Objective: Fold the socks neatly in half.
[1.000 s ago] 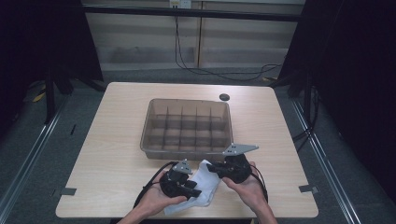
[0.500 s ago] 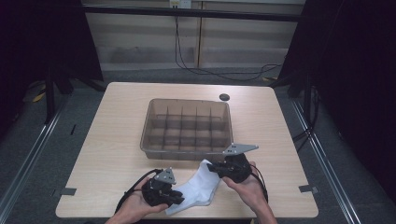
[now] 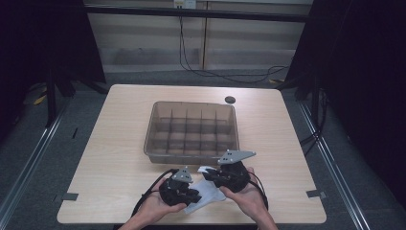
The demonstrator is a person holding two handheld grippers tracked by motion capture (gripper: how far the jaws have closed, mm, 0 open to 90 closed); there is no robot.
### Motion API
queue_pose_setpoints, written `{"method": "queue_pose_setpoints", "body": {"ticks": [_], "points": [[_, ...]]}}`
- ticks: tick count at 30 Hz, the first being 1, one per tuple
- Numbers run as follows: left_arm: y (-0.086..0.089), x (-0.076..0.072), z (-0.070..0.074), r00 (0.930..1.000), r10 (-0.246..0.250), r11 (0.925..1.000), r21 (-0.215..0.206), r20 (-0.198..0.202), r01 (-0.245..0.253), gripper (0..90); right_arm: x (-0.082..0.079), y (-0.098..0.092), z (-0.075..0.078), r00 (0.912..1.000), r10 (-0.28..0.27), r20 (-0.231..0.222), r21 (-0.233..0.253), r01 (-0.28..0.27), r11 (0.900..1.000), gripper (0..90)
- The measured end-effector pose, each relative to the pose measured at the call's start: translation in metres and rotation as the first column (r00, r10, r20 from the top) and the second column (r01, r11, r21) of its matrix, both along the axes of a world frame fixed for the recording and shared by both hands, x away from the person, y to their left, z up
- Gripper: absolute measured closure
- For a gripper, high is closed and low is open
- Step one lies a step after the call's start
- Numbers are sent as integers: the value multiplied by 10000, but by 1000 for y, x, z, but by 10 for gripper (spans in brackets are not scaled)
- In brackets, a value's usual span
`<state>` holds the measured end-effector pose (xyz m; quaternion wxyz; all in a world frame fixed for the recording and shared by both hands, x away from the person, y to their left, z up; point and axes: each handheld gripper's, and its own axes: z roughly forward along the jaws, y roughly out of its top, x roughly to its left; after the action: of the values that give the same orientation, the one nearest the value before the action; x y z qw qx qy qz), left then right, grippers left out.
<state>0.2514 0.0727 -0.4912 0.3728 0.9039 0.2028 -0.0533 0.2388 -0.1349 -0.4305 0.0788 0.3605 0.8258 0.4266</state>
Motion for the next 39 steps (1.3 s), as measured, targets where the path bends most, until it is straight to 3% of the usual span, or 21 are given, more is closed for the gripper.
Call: {"method": "queue_pose_setpoints", "body": {"ticks": [5, 7, 11, 15, 20, 27, 33, 35, 39], "points": [[3, -2, 3, 9999, 131, 9990, -420, 11, -130, 670, 1, 13, -3, 9997, 225, -95, -55, -226, 9997, 828], [10, 0, 9, 9998, 34, 9986, -524, -181, -43, 668, 2, 16, -5, 9994, 293, -163, -37, -293, 9996, 827], [30, -2, 20, 10000, -3, 9997, -254, 6, 4, 703, 3, 19, -11, 9990, 337, -309, -134, -341, 9993, 827], [50, -5, 19, 10000, -49, 9999, -91, -3, 49, 765, 4, 21, -15, 9986, 351, -386, -207, -359, 9991, 827], [47, -2, 6, 9999, -31, 9999, -119, -153, 30, 774, 4, 24, -16, 9983, 403, -425, -192, -411, 9990, 827], [39, -3, 4, 9996, 211, 9997, -129, 165, -209, 765, -5, 34, -13, 9960, 783, -428, -211, -793, 9966, 825], [45, -3, 7, 9995, 310, 9990, -314, 81, -307, 743, -6, 41, -27, 9930, 920, -744, -533, -960, 9940, 804], [49, -1, 8, 9993, 379, 9987, -331, 41, -378, 743, -6, 43, -33, 9905, 1002, -942, -674, -1068, 9920, 780], [57, 2, 10, 9983, 583, 9977, -351, 22, -581, 743, -8, 44, -34, 9864, 1236, -1085, -457, -1292, 9906, 665]]}}
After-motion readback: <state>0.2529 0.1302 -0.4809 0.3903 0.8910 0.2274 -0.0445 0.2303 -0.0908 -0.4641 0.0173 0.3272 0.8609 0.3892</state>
